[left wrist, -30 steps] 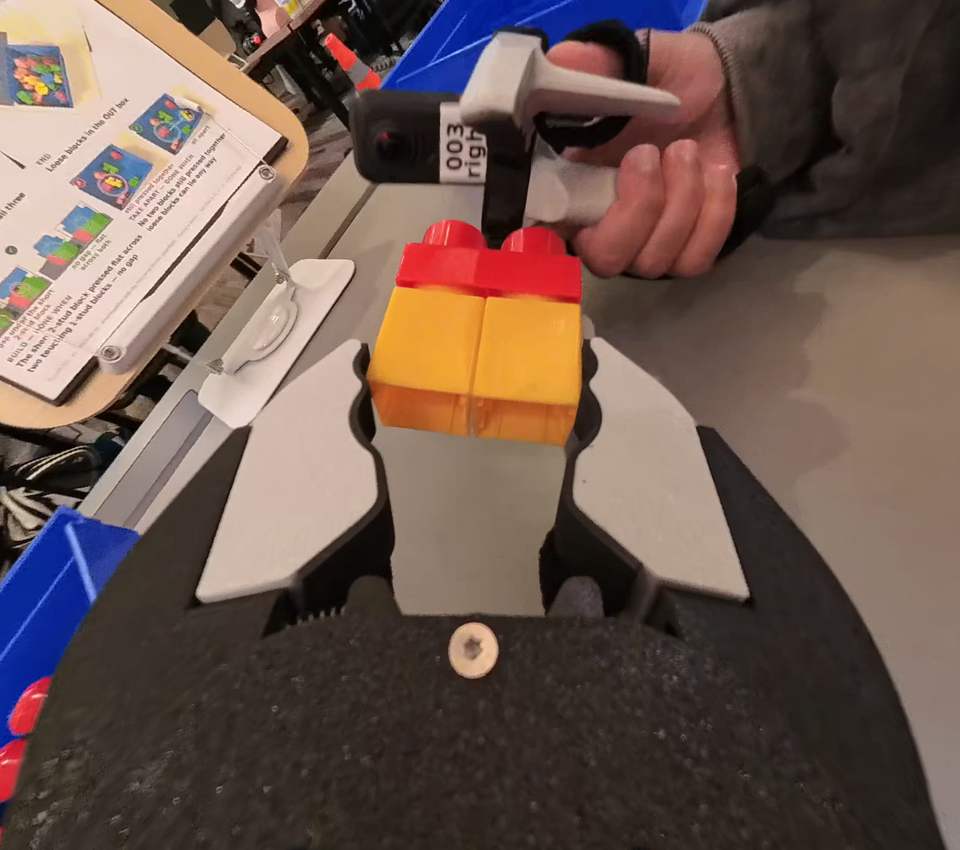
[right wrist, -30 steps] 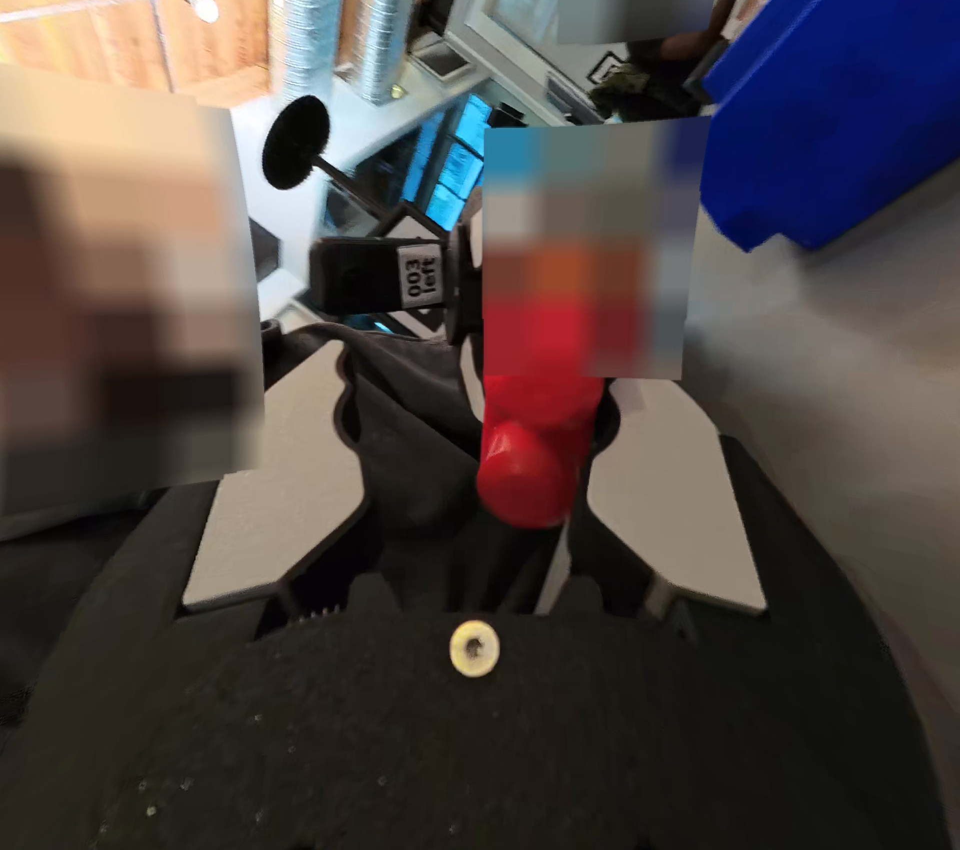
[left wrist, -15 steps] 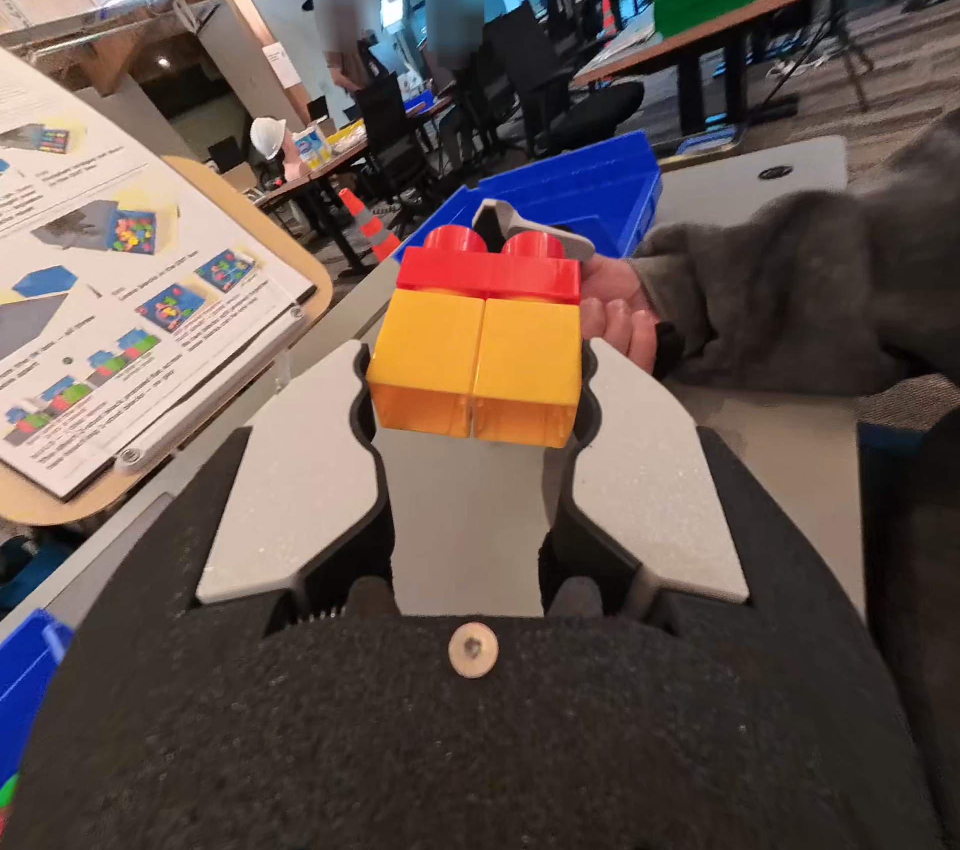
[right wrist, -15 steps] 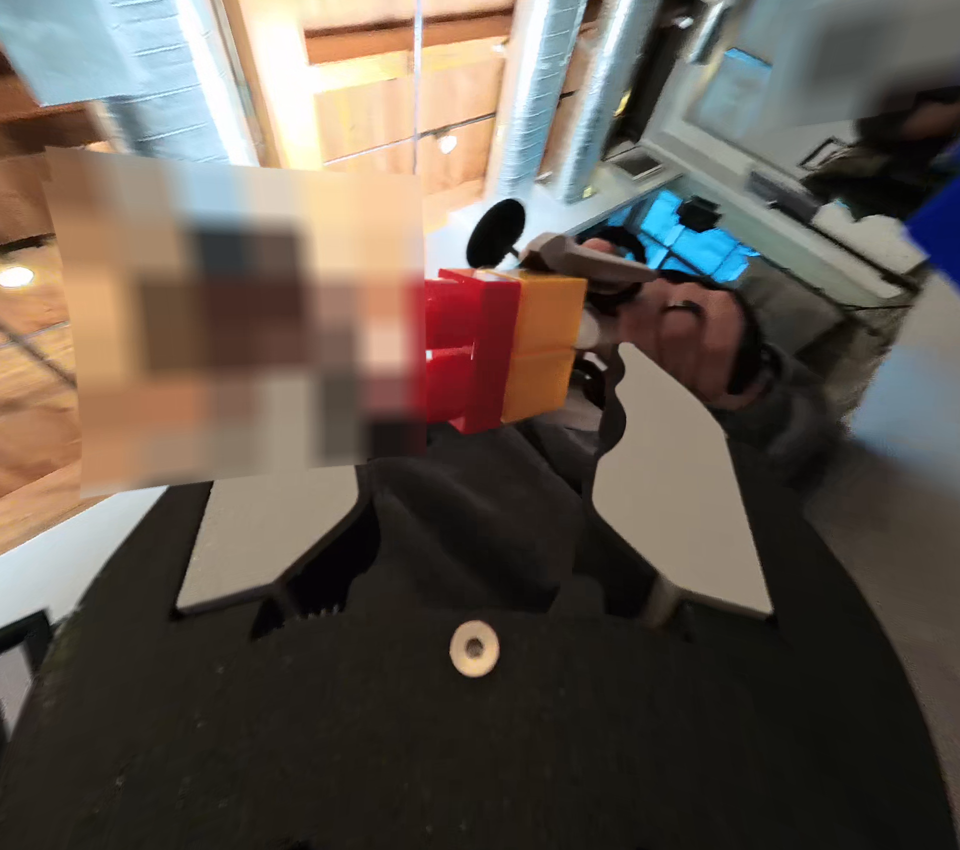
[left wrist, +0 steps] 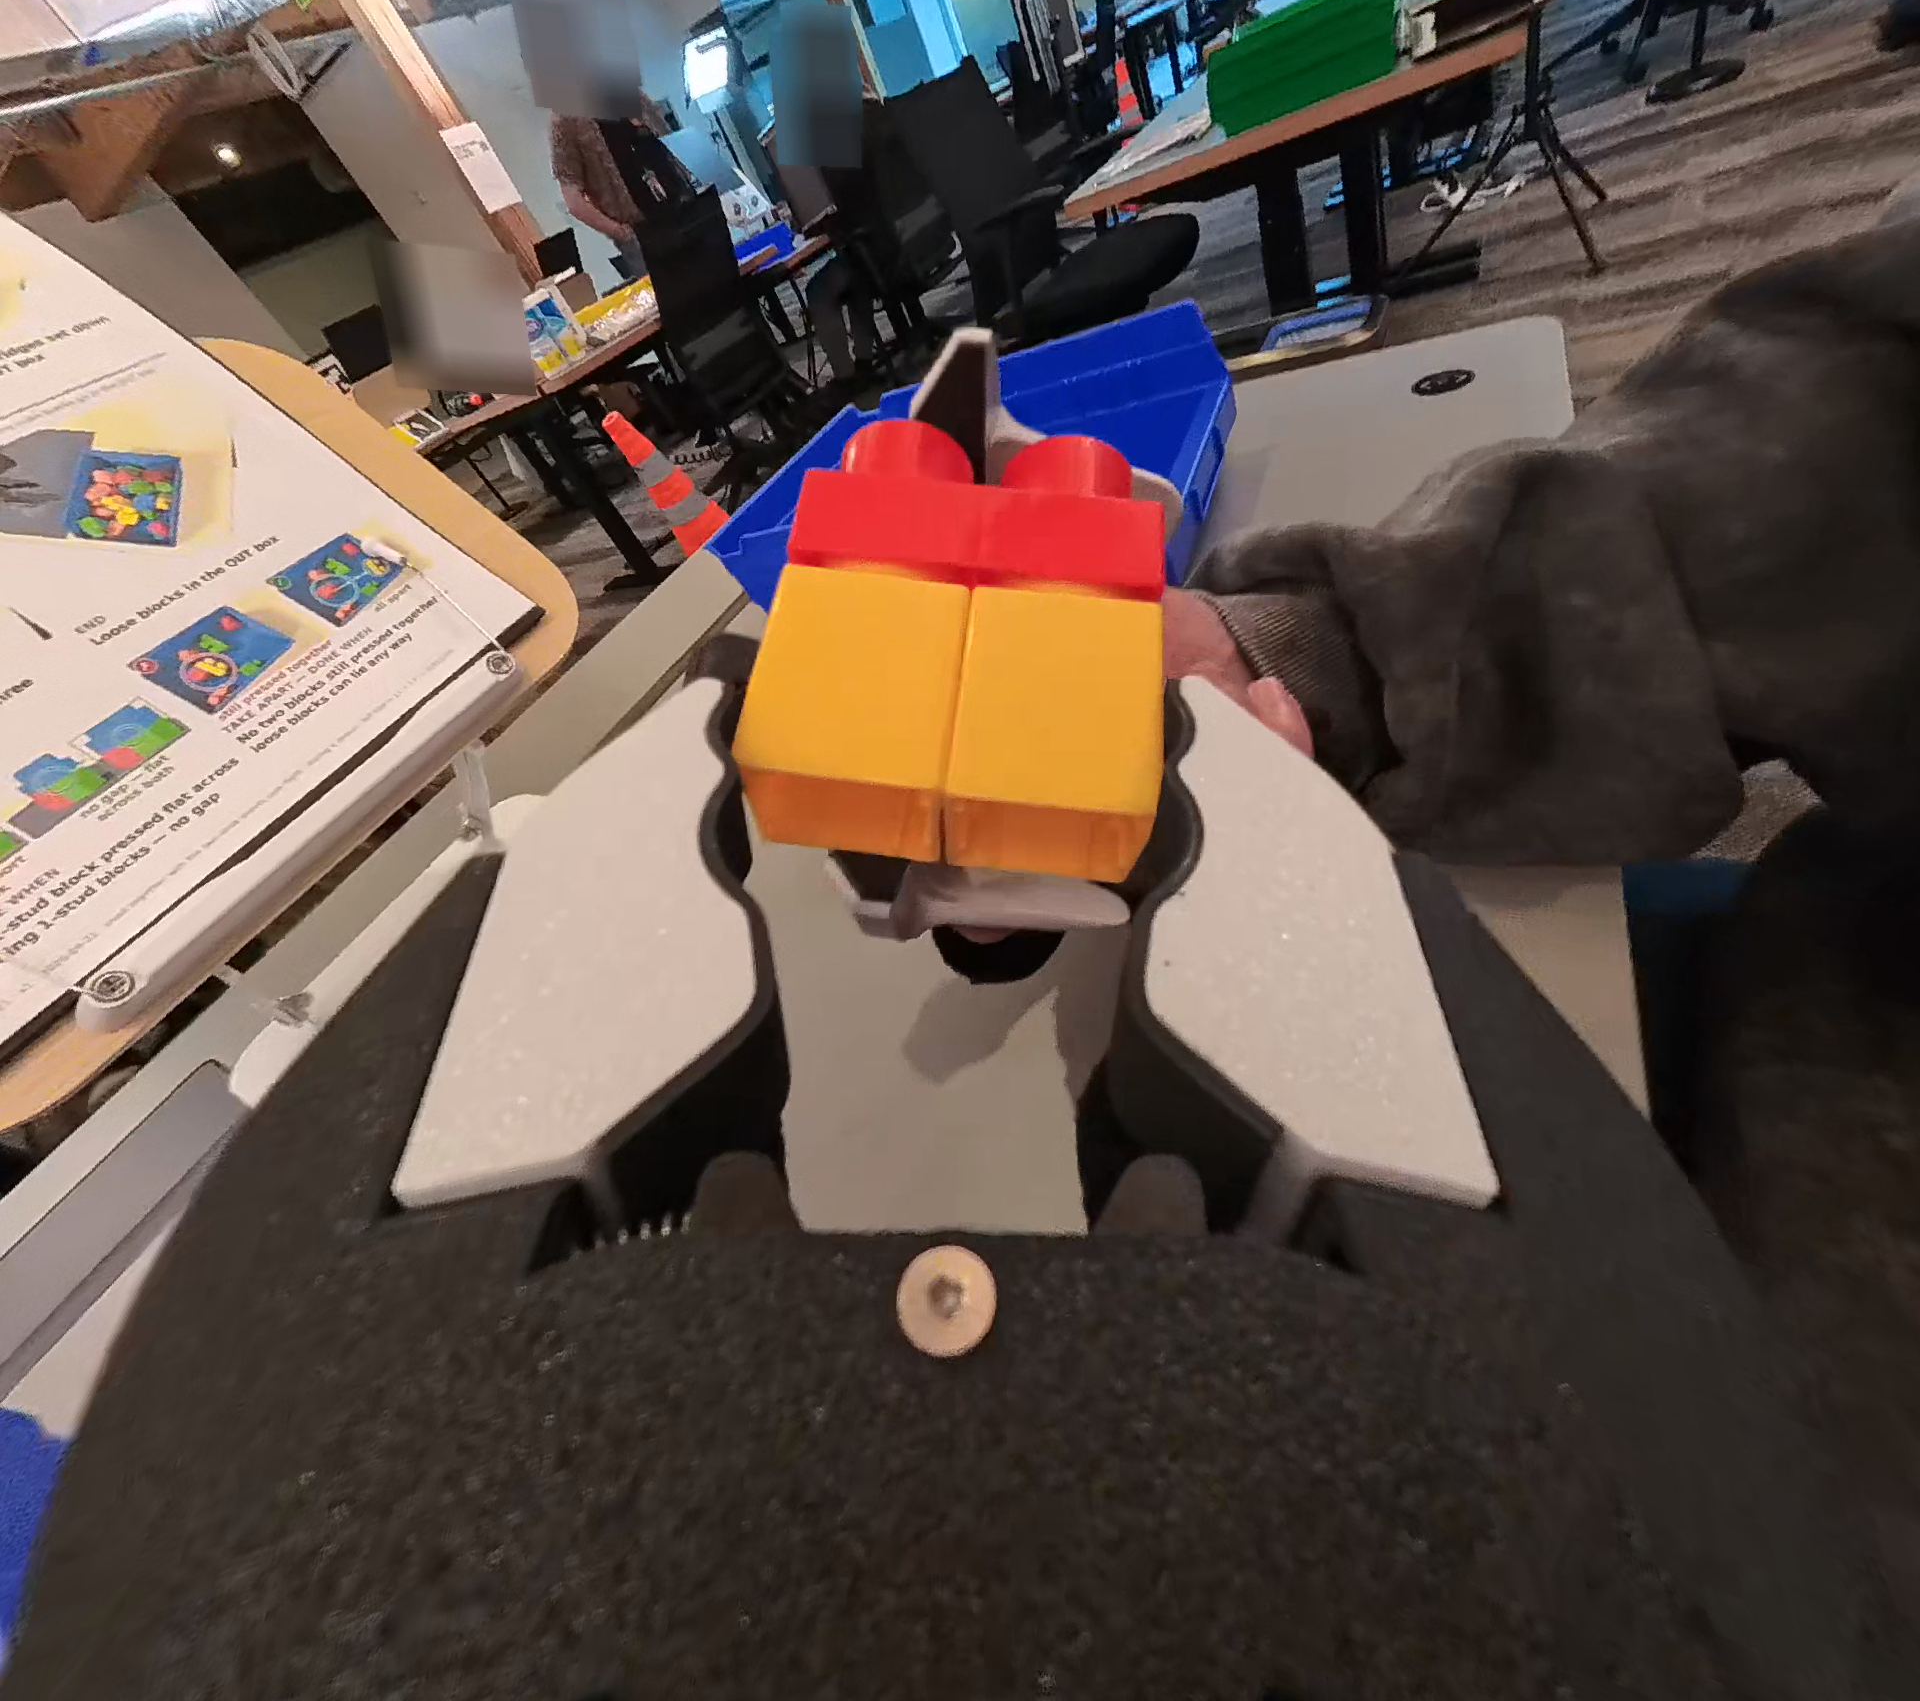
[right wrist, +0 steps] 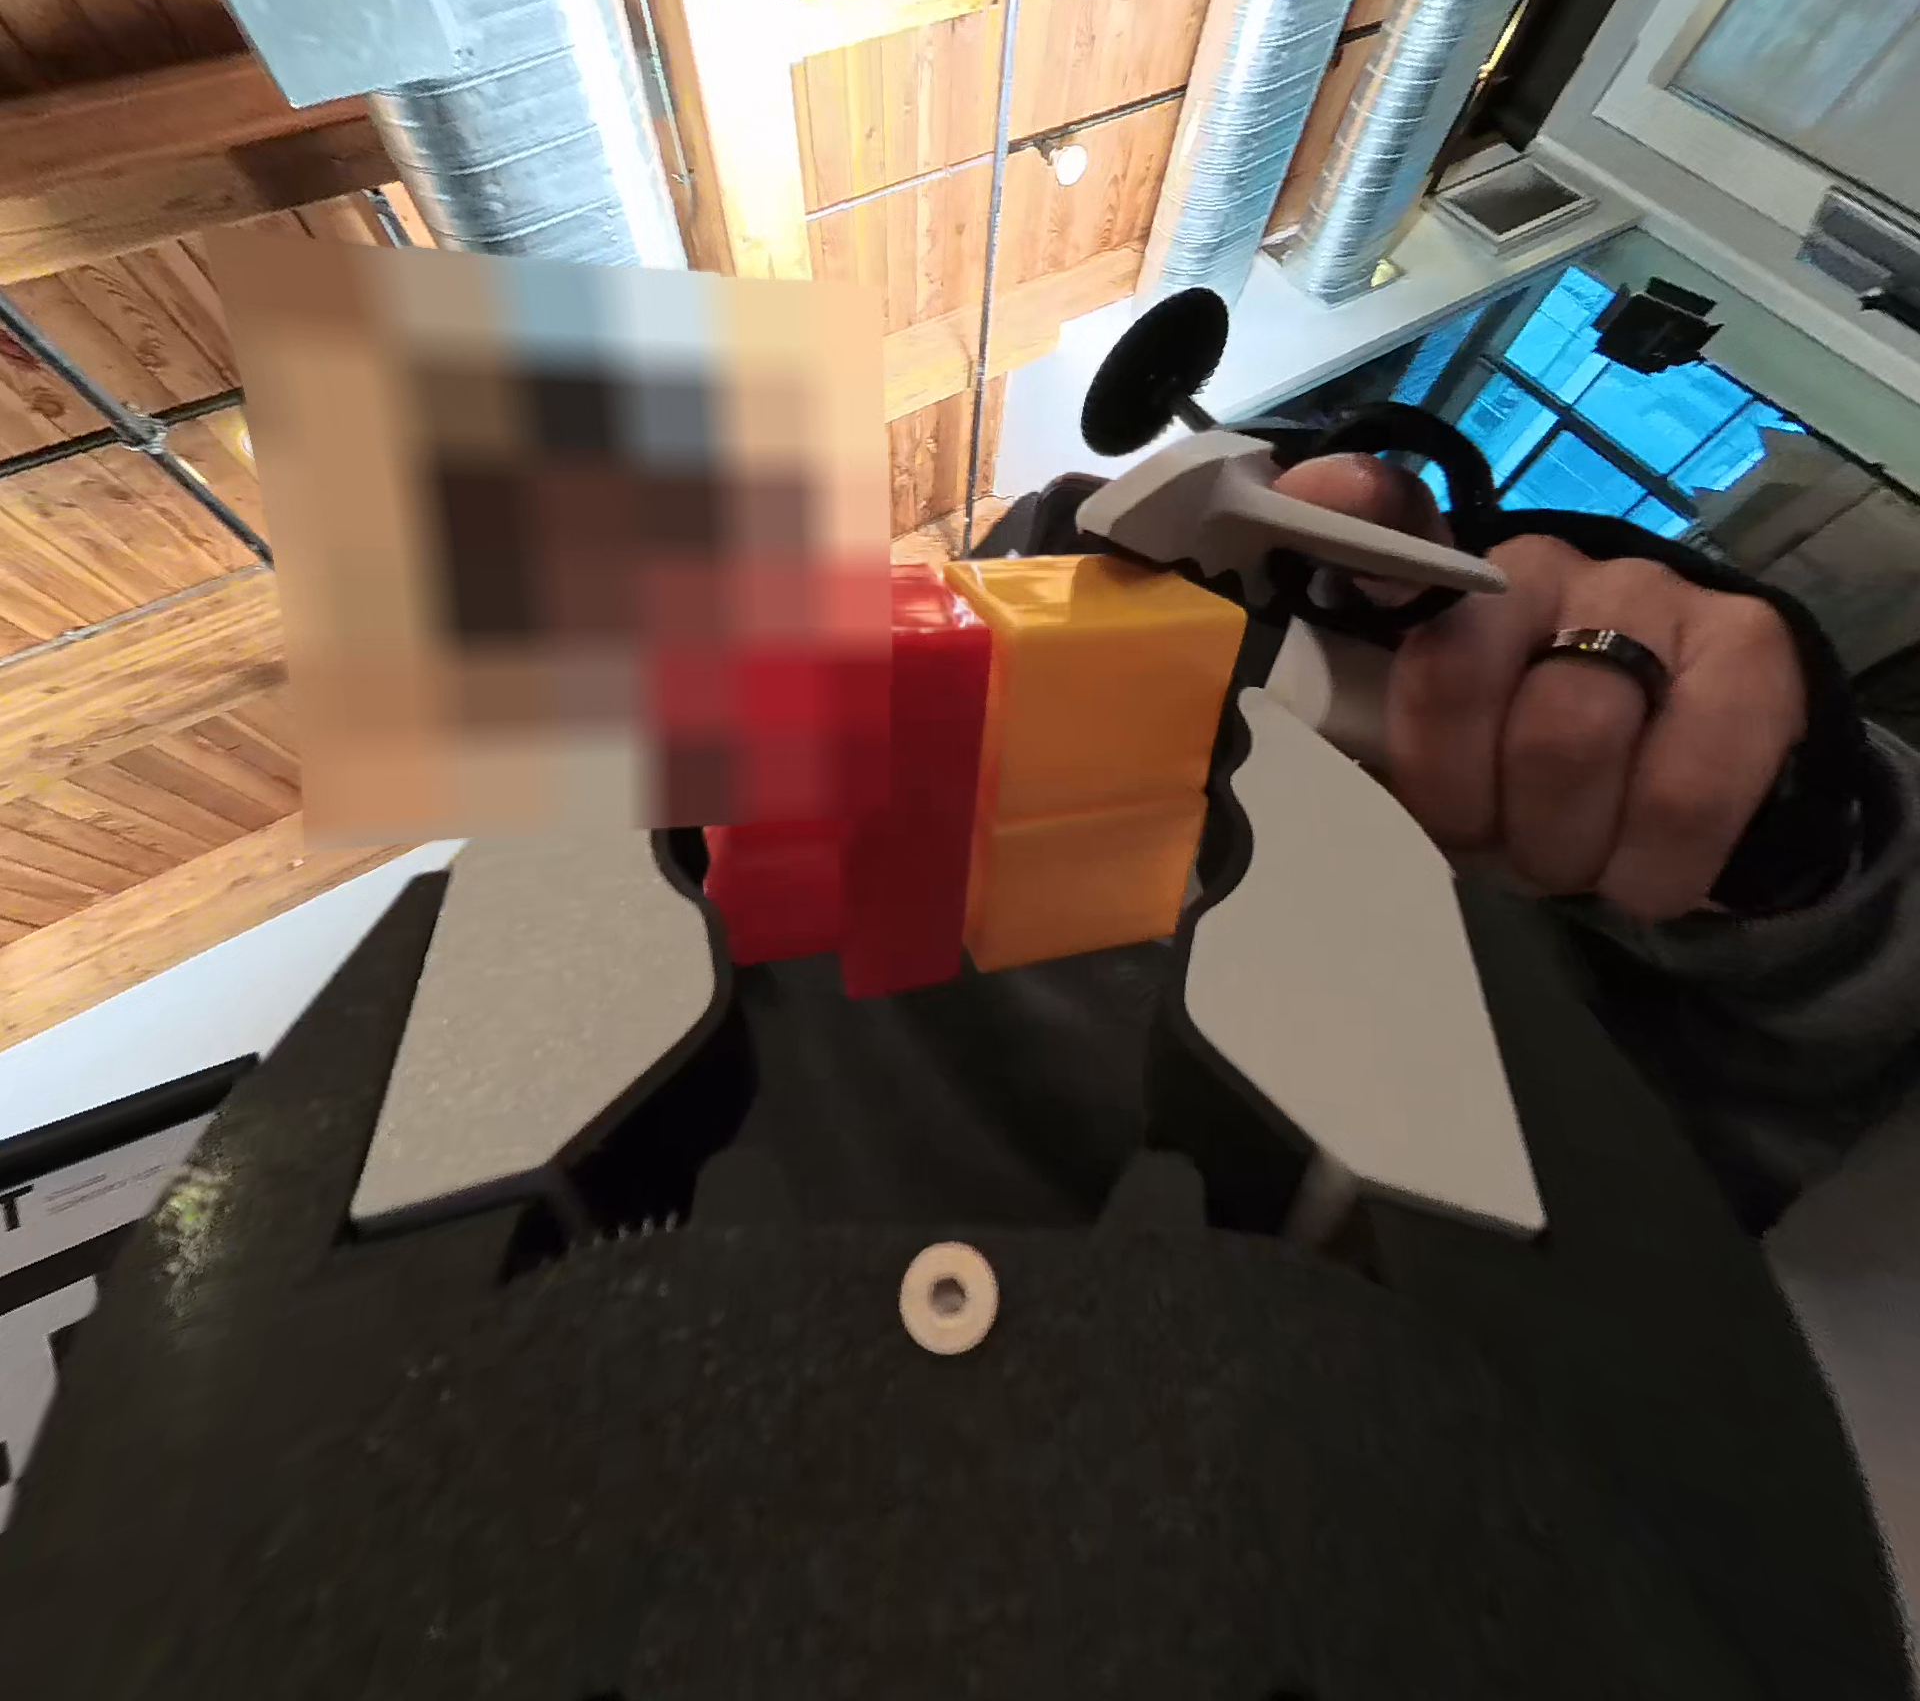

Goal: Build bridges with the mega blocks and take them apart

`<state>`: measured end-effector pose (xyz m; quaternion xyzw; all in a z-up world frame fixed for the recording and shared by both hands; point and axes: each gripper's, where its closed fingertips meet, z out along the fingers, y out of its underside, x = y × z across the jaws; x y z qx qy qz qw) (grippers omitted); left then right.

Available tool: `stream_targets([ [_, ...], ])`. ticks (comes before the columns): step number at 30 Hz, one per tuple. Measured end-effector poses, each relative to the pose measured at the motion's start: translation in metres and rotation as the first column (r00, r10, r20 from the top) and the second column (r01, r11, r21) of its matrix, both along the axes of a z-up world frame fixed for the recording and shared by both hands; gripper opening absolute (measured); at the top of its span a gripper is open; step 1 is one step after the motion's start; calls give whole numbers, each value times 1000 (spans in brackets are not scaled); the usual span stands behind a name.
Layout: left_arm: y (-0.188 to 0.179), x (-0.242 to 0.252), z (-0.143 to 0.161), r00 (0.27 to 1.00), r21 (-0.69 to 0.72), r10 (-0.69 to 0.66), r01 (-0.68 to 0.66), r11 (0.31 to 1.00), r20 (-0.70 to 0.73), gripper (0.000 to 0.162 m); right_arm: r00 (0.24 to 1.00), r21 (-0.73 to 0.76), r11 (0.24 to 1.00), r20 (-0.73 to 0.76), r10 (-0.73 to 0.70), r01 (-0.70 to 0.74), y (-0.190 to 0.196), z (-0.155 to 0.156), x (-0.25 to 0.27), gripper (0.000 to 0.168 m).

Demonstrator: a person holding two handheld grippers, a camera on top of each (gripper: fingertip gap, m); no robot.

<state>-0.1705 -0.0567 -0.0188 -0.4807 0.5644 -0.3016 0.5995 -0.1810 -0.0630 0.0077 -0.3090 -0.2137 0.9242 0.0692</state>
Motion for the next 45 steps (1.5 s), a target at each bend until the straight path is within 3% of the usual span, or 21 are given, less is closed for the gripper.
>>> stream_targets([
  [9, 19, -7, -34, 987, 42, 51, -45, 998, -150, 75, 977, 35, 993, 177, -121, 116, 15, -25, -10, 90],
  [18, 19, -9, -26, 987, 101, 94, -82, 991, -128, 74, 987, -32, 993, 115, -110, 114, 16, -18, -9, 91],
  [20, 13, -9, -16, 992, 112, 87, -77, 991, -92, 74, 985, -11, 992, 124, -121, 124, 11, -18, -10, 111],
  [24, 9, -14, -5, 994, 115, 85, -77, 990, -65, 74, 985, 37, 997, 161, -68, 63, -5, -23, -15, 117],
  [33, 16, -16, -19, 992, 93, 84, -75, 993, -97, 75, 988, 22, 1000, 151, 12, -16, -14, -23, -19, 99],
  [45, 30, -17, -31, 987, 82, 100, -90, 993, -122, 75, 964, 111, 990, 244, -107, 82, -2, -35, -22, 96],
])
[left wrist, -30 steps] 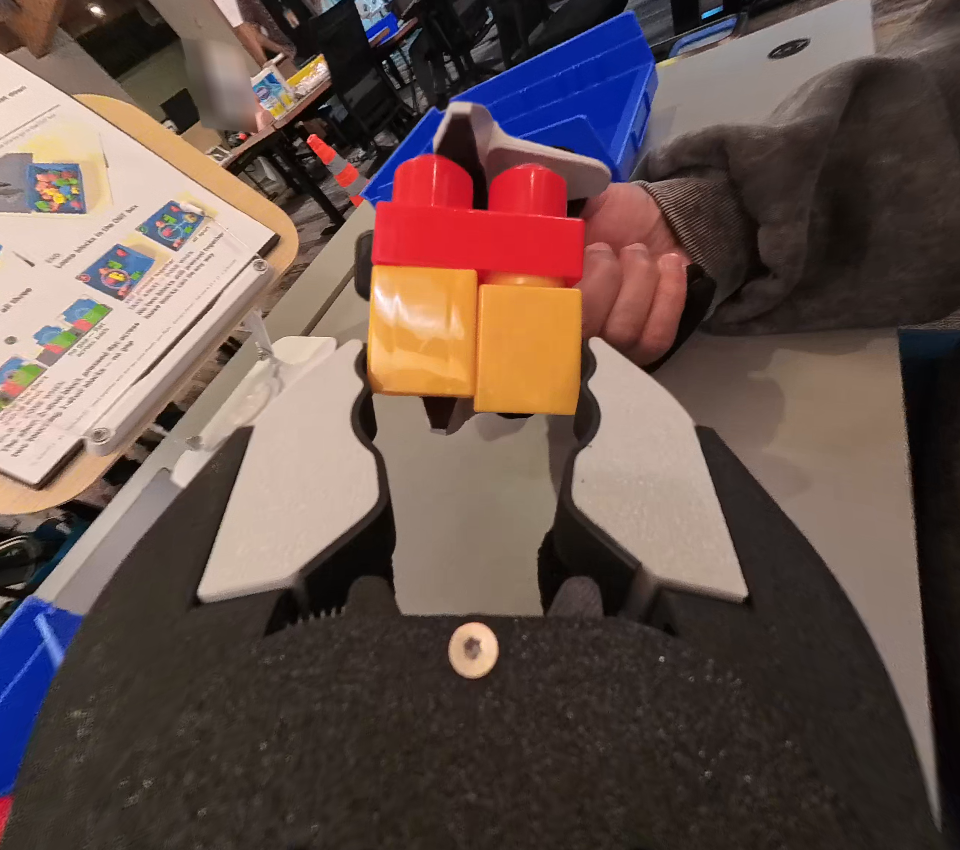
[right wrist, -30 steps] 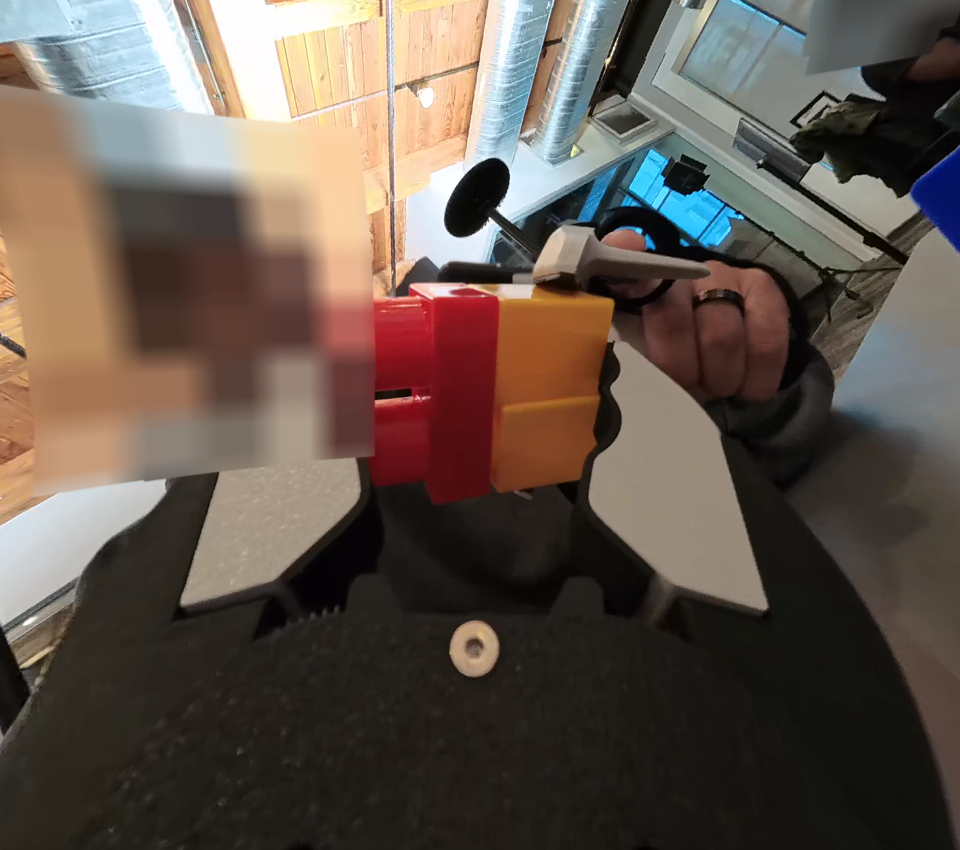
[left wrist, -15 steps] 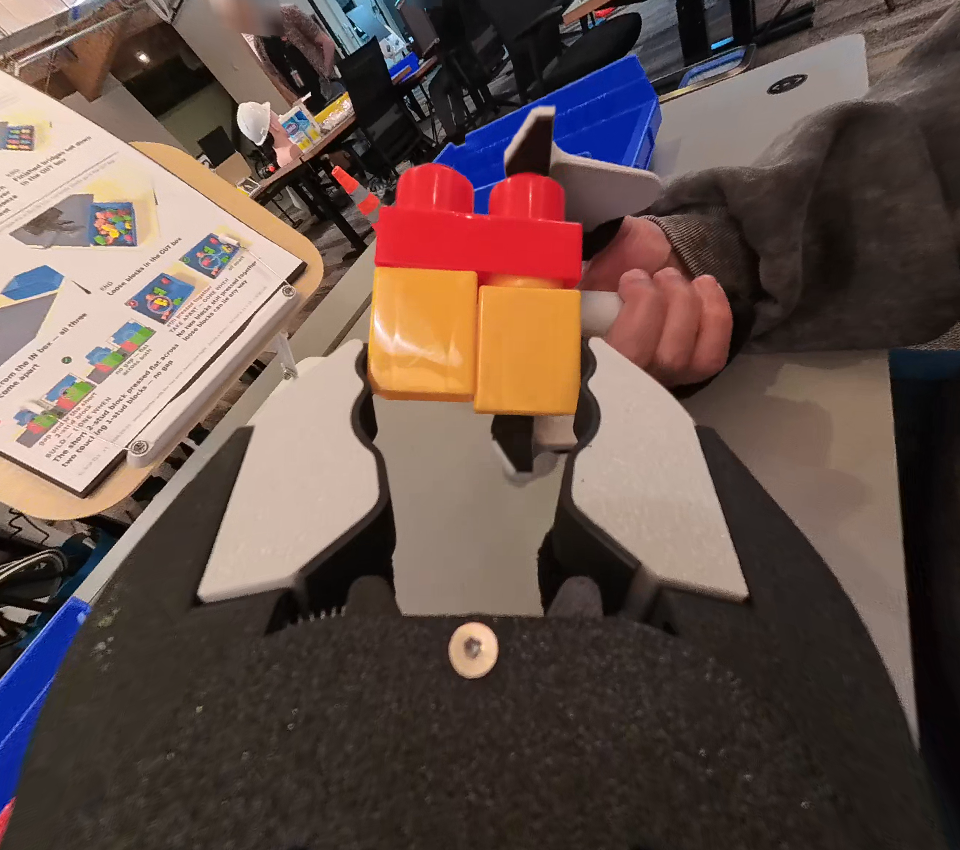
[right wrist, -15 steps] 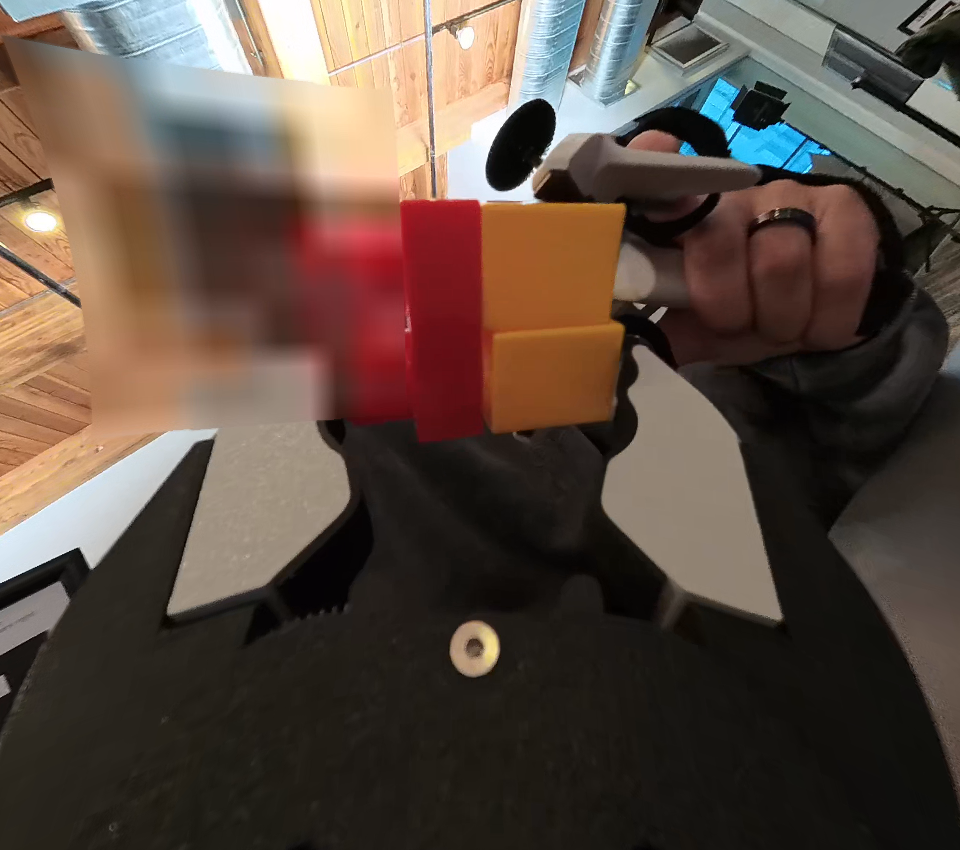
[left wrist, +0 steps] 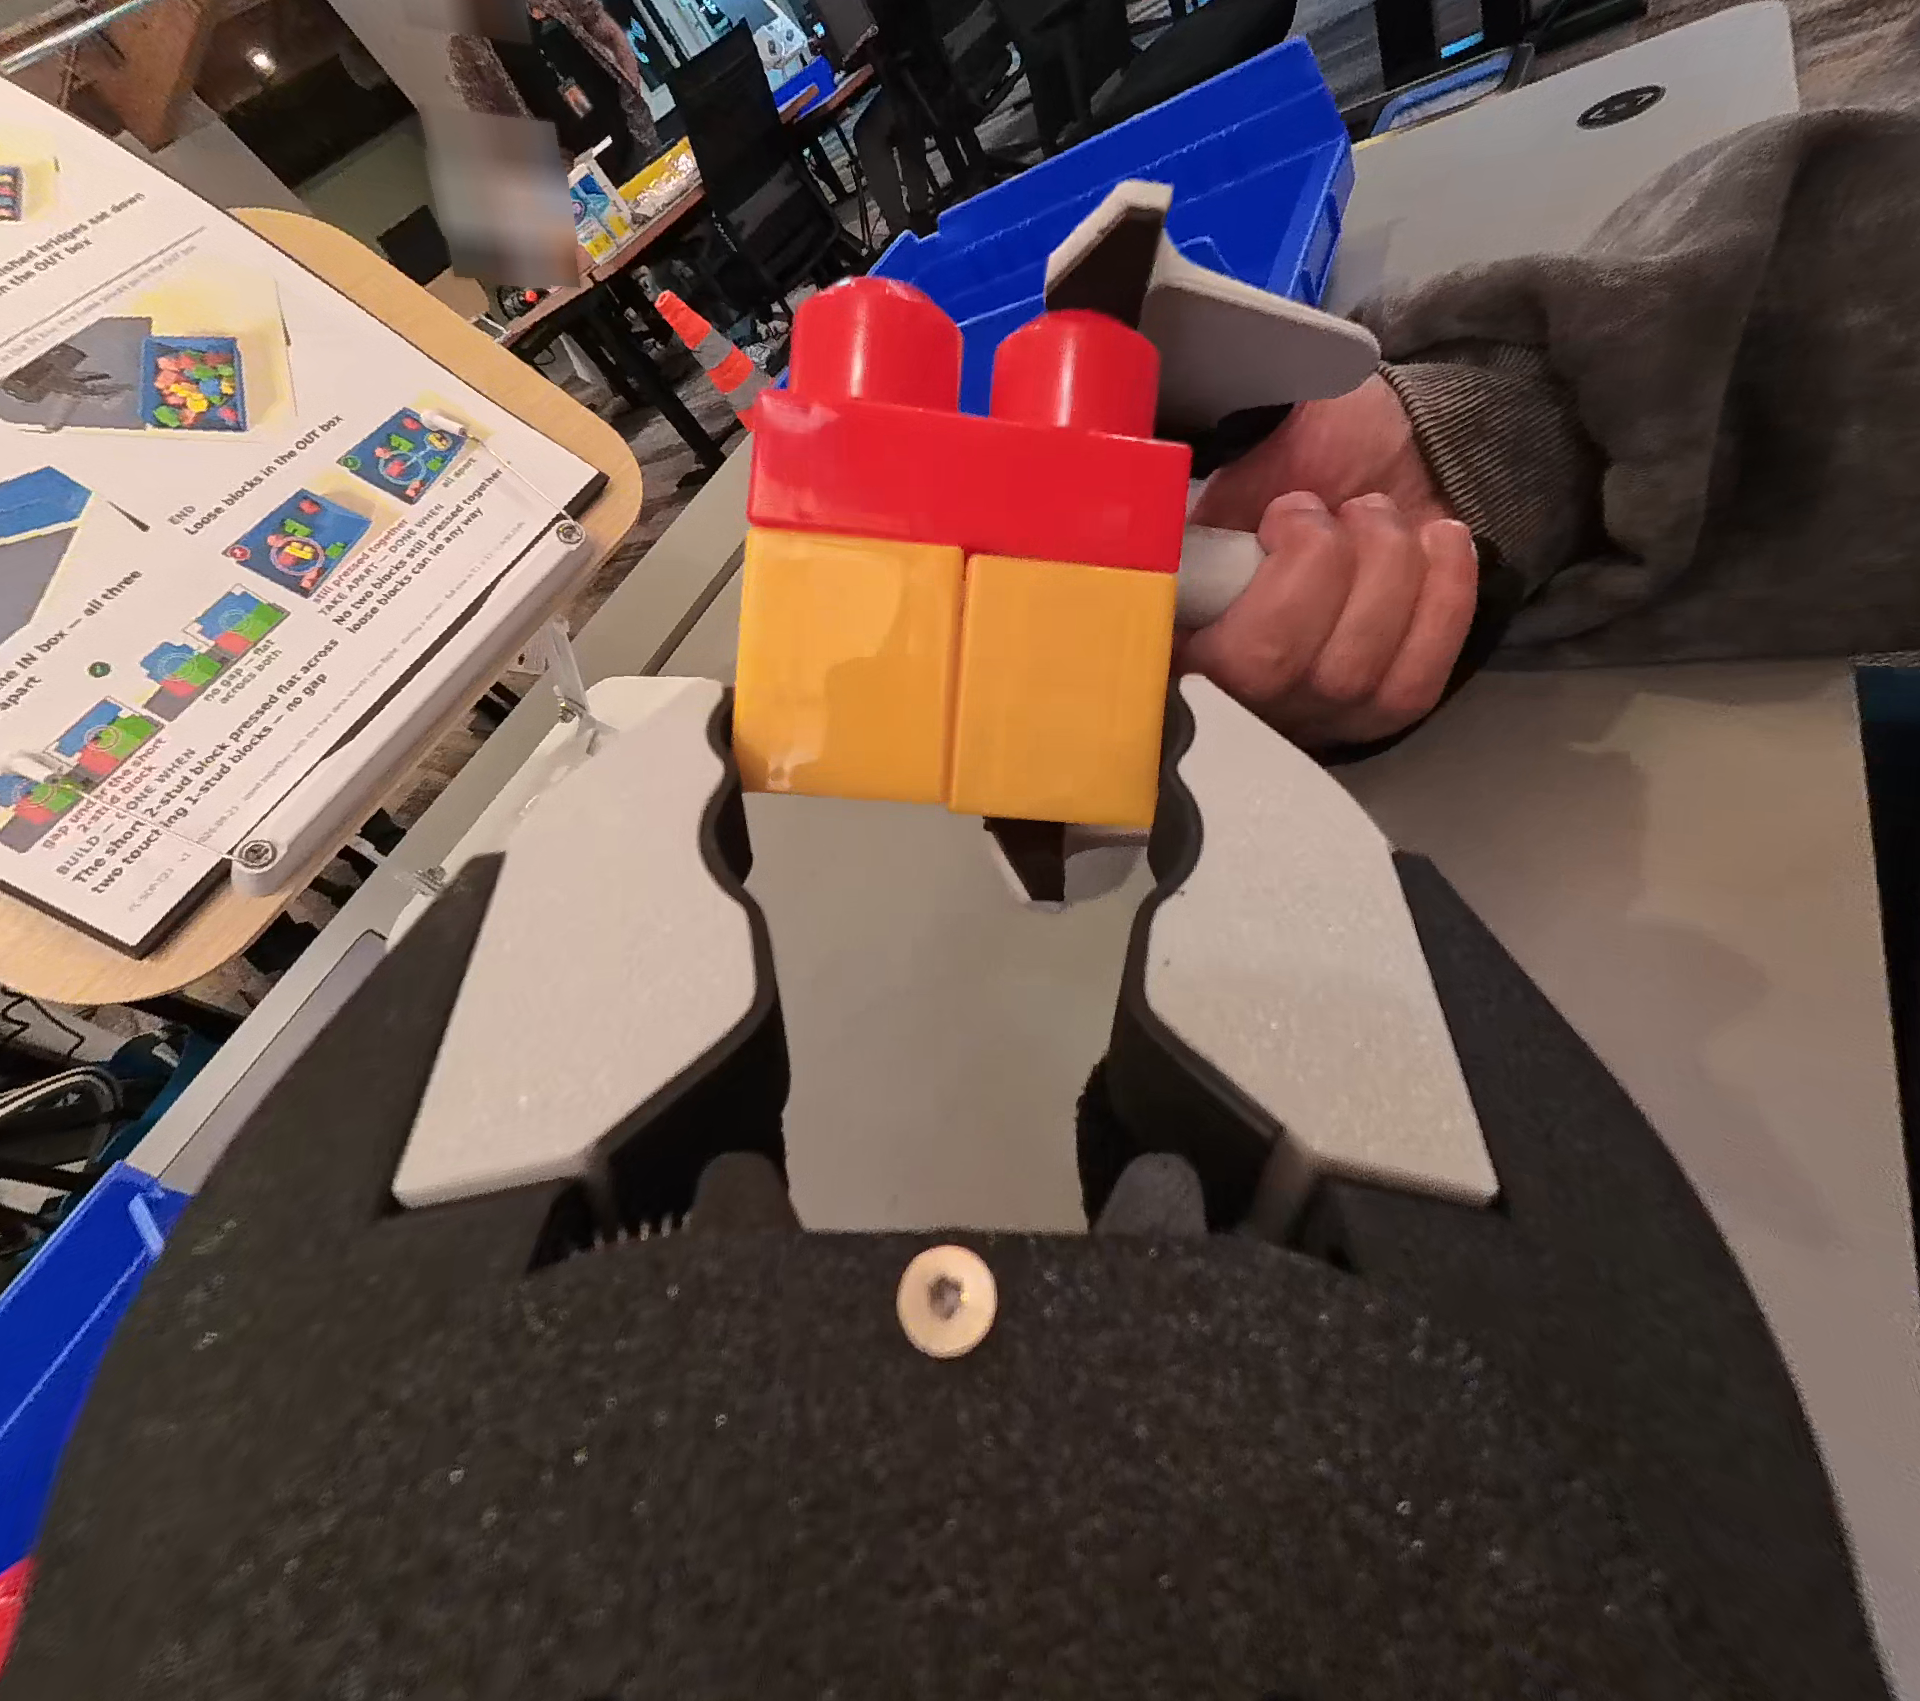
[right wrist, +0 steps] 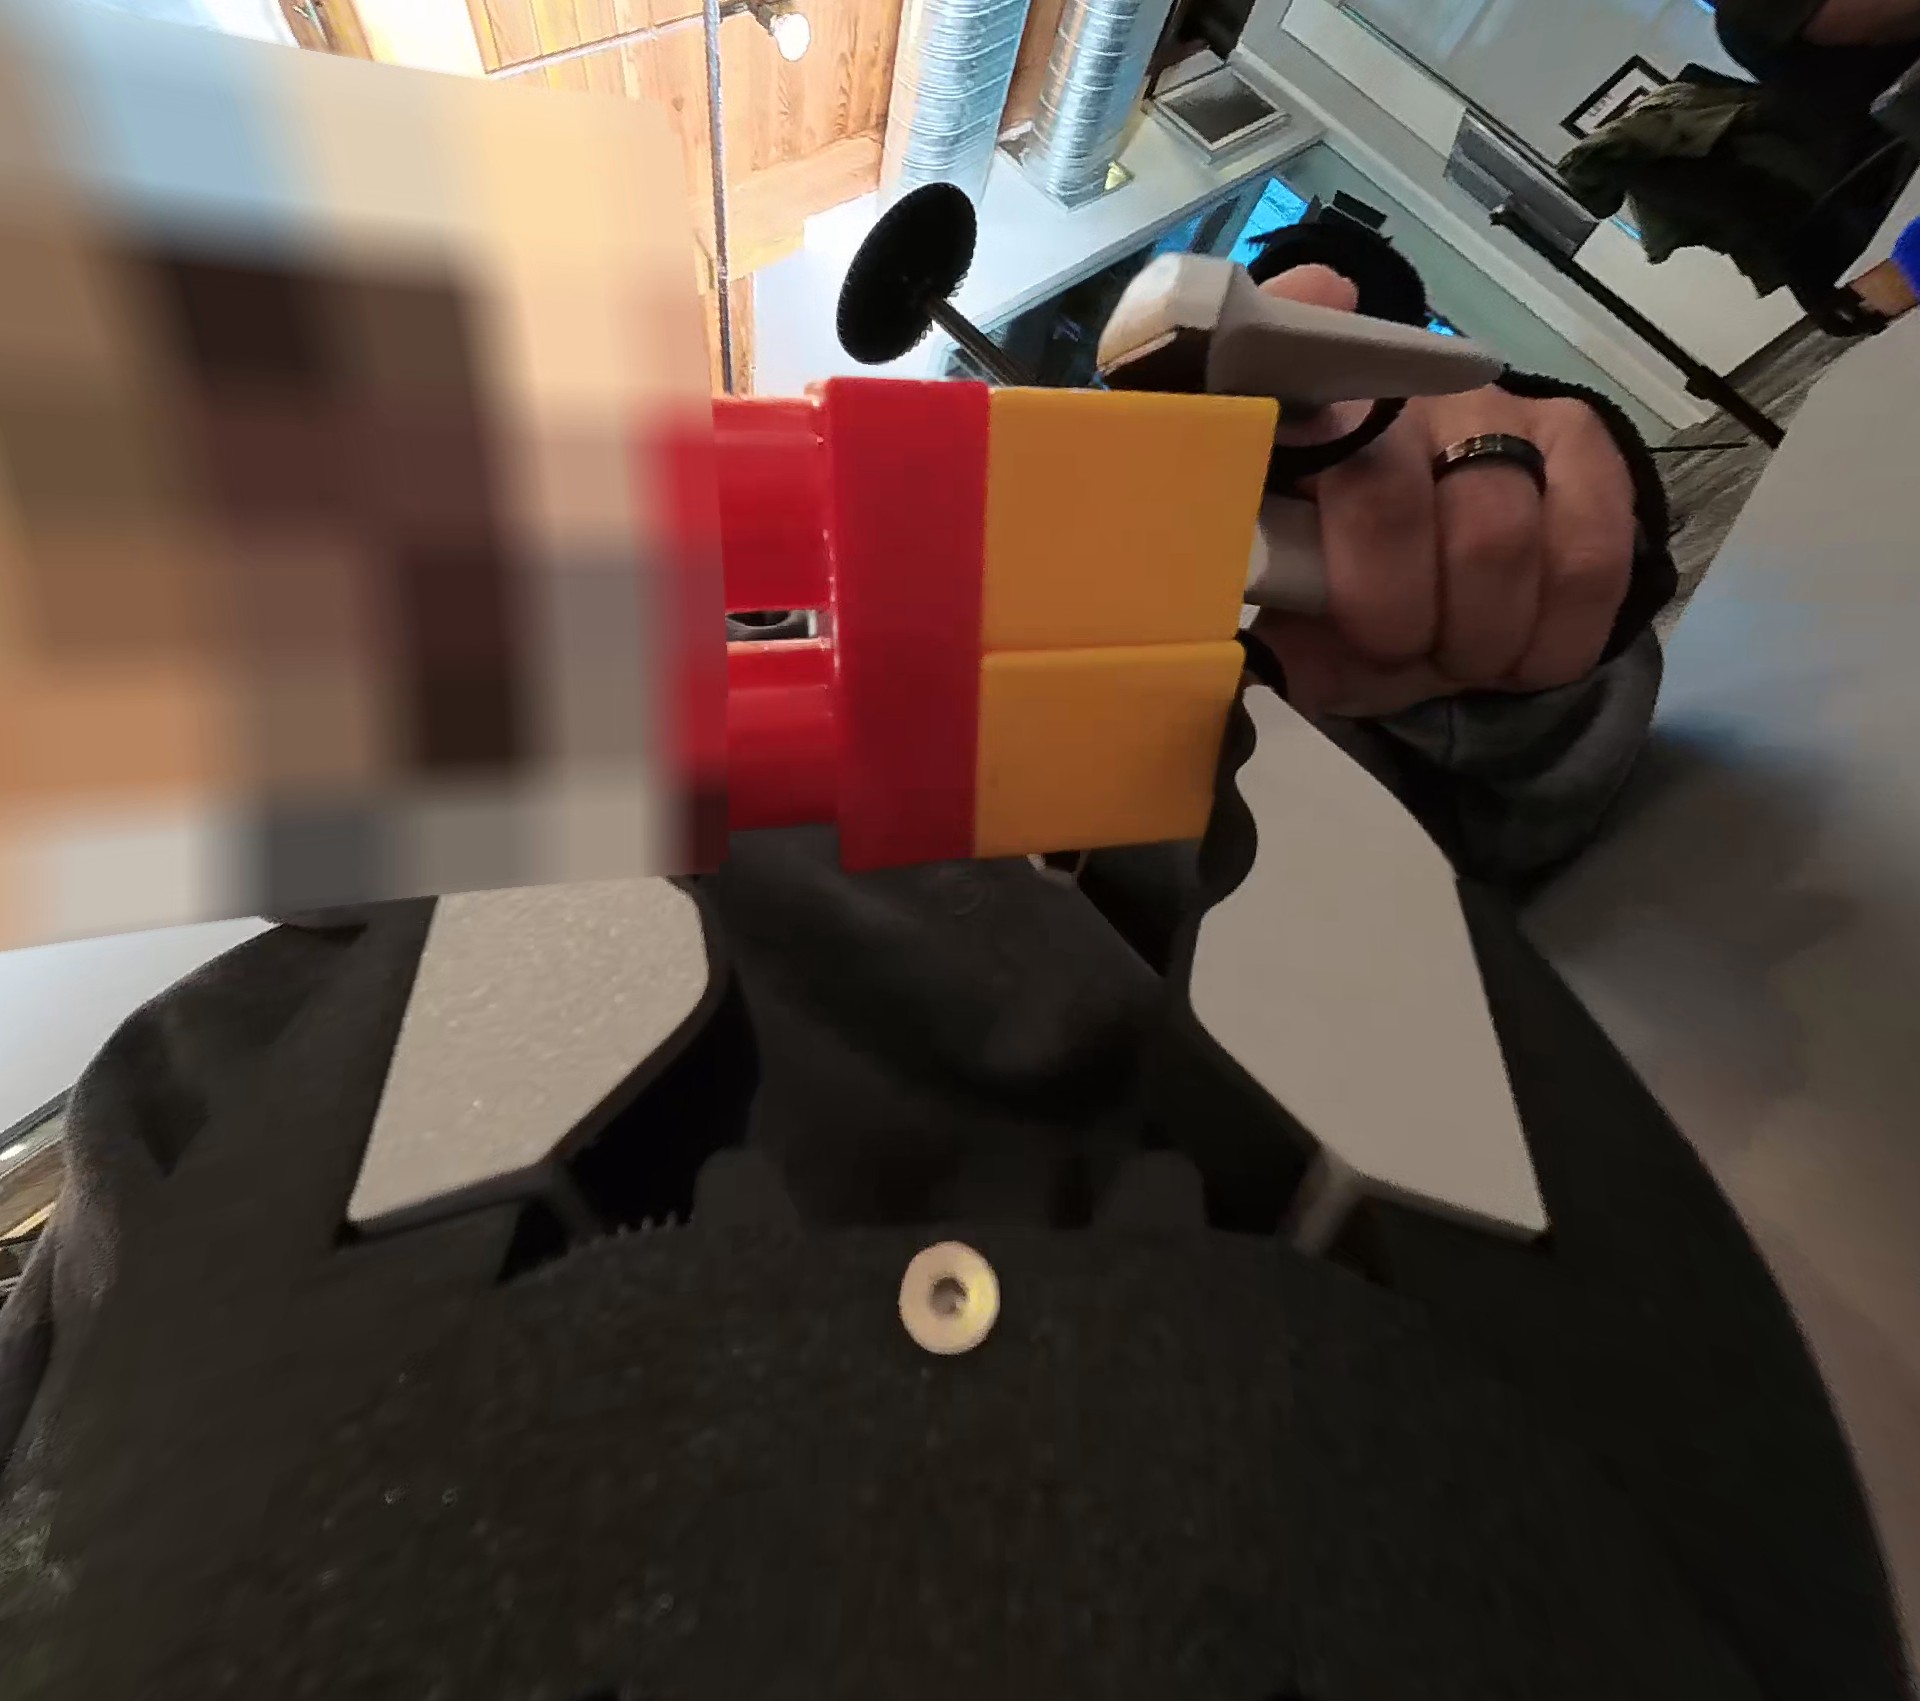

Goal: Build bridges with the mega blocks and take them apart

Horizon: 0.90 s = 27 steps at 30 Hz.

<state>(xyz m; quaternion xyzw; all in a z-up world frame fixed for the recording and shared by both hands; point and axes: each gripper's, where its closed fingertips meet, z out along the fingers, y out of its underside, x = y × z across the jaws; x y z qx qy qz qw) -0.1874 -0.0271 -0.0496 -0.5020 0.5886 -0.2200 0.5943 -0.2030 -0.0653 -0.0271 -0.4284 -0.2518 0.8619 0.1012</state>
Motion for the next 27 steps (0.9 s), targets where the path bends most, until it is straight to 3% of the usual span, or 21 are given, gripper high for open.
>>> stream_targets([
  [8, 12, 13, 6, 1000, -19, -20, 20, 1000, 10, 75, 999, -52, 998, -17, -31, 31, 15, 8, 13, 96],
  [16, 66, 56, 12, 995, -125, -71, 79, 989, 68, 75, 985, -147, 974, 1, -172, 170, 82, 19, 55, 98],
  [18, 76, 62, 13, 993, -160, -78, 92, 983, 90, 75, 978, -155, 966, 9, -208, 207, 104, 18, 64, 110],
  [21, 89, 66, 11, 993, -177, -76, 91, 980, 86, 75, 978, -200, 959, -18, -207, 200, 129, 19, 78, 110],
  [27, 103, 76, -15, 997, -134, -75, 73, 988, -8, 75, 991, -234, 964, 7, -130, 128, 144, 3, 73, 94],
])
